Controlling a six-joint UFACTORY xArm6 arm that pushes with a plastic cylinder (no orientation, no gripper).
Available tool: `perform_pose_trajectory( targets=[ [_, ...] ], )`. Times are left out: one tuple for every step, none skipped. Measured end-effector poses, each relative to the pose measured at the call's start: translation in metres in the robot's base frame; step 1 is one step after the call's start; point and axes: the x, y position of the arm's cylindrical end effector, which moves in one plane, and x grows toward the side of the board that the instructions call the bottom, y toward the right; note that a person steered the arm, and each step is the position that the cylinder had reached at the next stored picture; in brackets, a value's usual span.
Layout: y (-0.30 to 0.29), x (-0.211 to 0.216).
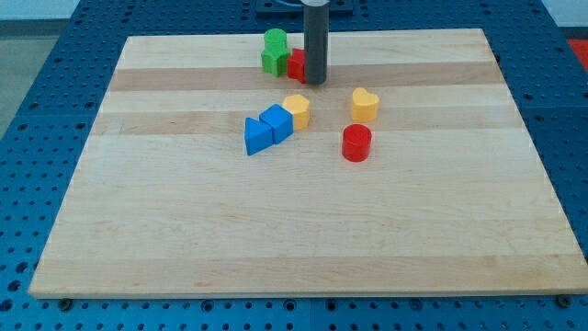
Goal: Push the blue cube closer to the blue triangle
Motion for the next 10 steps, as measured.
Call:
perform_pose_trajectory(
  targets=[
    [0.0, -0.022],
    [0.0, -0.037],
    [0.0, -0.055],
    [0.005, -0.062],
    [0.047, -0.045],
    [0.094, -0.004],
    [0.128, 0.045],
    [0.133, 0.092],
    [0.12, 0.12],
    [0.078, 0.119]
  ],
)
